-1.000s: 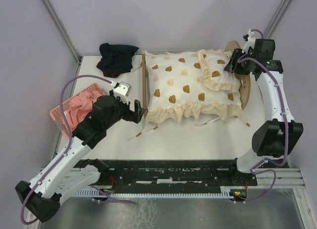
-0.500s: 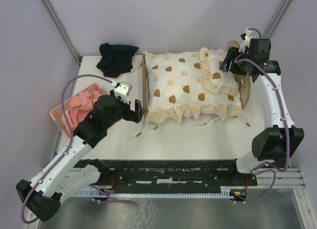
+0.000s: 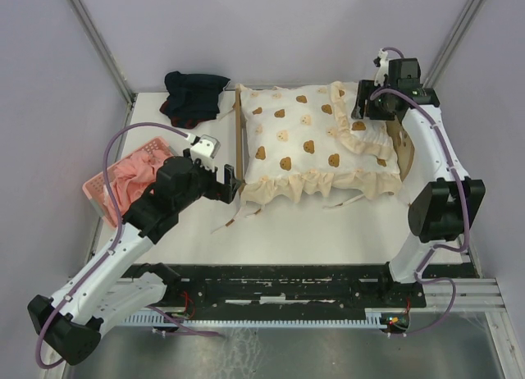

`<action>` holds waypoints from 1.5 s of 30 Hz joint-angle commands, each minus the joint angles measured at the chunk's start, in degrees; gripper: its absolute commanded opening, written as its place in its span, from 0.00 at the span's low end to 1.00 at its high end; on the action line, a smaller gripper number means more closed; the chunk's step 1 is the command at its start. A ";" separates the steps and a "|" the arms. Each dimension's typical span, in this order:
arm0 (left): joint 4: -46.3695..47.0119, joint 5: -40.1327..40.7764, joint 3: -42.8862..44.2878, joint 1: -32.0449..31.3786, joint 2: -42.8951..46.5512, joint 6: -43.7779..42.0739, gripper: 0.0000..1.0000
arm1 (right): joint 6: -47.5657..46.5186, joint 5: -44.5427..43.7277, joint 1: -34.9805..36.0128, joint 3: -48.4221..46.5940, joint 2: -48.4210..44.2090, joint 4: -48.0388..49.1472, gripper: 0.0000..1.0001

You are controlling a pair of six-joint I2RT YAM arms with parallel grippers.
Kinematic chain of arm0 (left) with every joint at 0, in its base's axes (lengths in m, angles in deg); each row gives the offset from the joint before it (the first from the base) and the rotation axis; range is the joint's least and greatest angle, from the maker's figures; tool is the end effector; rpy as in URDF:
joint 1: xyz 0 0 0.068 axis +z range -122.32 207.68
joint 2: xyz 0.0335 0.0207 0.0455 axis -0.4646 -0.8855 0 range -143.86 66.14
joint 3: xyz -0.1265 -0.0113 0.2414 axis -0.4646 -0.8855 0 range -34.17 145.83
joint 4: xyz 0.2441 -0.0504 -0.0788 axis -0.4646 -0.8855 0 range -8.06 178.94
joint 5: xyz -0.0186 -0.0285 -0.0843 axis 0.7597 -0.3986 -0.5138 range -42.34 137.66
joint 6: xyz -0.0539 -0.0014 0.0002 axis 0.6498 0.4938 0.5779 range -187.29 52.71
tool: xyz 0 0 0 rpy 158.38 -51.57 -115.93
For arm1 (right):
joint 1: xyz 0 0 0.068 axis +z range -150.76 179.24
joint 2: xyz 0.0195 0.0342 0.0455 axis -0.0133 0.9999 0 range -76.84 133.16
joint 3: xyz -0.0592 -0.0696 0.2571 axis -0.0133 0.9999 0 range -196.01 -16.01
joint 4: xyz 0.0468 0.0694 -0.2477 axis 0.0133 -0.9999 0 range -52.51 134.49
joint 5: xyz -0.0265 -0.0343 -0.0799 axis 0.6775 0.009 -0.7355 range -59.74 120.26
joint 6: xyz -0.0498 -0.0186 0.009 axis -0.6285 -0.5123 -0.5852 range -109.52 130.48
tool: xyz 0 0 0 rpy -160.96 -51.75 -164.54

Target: Set up the pet bed

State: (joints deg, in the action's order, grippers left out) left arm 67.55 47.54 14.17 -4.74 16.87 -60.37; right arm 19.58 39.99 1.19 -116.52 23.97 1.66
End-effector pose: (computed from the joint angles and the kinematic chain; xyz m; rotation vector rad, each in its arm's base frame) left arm 0.1647 -0.1046 0.3280 0.4403 1.9386 -0.4505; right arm 0.3939 0.0194 0.3570 0.0594 2.3278 0.2943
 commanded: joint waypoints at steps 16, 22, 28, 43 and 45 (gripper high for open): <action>3.84 14.28 2.12 0.34 2.35 12.74 0.99 | 5.99 -7.40 9.70 7.61 -22.10 -5.16 0.99; 2.49 12.77 4.84 0.29 6.44 12.59 0.99 | 9.69 0.69 10.26 25.38 -38.63 2.64 0.99; 3.20 9.87 3.88 0.34 11.55 15.00 0.99 | 13.94 2.85 10.26 39.61 -56.30 7.55 0.99; 4.98 8.72 -4.95 0.32 22.02 16.21 0.99 | 18.06 3.17 10.27 51.11 -68.91 1.91 0.99; 4.51 9.04 -5.36 0.33 22.50 16.15 0.99 | 18.69 3.25 10.27 51.58 -68.83 2.11 0.99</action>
State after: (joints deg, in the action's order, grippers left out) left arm 70.29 57.02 9.27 -4.63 38.09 -45.92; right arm 36.26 42.55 11.31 -65.51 -44.61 2.67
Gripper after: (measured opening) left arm 0.991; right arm 0.987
